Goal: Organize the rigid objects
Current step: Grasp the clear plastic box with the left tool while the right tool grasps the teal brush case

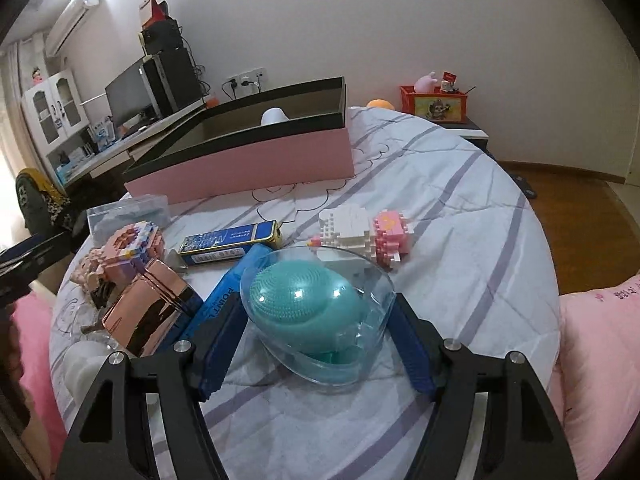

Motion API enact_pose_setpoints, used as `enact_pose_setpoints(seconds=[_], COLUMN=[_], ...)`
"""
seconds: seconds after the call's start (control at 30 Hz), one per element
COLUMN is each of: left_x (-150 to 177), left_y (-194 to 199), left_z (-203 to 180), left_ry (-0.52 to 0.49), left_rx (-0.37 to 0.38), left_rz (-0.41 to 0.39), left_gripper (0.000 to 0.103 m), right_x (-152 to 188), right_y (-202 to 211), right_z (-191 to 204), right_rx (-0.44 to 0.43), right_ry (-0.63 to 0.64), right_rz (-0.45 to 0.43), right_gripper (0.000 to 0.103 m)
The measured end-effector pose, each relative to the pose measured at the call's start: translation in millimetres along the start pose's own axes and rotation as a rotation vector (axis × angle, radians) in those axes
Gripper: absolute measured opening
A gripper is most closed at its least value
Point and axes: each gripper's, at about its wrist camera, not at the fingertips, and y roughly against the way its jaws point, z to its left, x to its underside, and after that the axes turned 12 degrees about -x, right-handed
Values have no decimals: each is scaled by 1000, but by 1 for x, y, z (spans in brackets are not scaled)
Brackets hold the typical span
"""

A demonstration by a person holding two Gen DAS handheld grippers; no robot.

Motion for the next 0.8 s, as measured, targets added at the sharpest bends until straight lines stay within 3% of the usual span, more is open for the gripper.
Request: enact_pose_setpoints(seconds=[0.37, 0.4, 0.47, 0.5, 0.57, 0.67, 0.8], left_x=[-20, -21, -21, -22, -21, -19, -19], left_y=[-51, -53, -57, -60, -61, -48, -31], left_z=[-25, -26, -28, -28, -29, -29, -21], left_ry=[-51, -51, -50, -40, -37, -57, -40], left_rx=[54, 63, 105, 141, 158, 91, 96], left_rz=[82, 84, 94, 108, 106, 45, 15], left_gripper=[103, 100, 75, 67, 67, 66, 66], right_x=[-14, -15, -18, -19, -22, -25, -31], right_y=[16, 16, 15, 15, 14, 14, 12], right_z=[-12, -12, -11, -11, -10, -7, 1], right_rx=[29, 29, 29, 27, 26, 25, 16], right_ry=[-5, -4, 2, 2, 6, 15, 30], right_rz=[-38, -39, -39, -39, -41, -45, -53], right_gripper=[73, 73, 73, 73, 73, 73, 73])
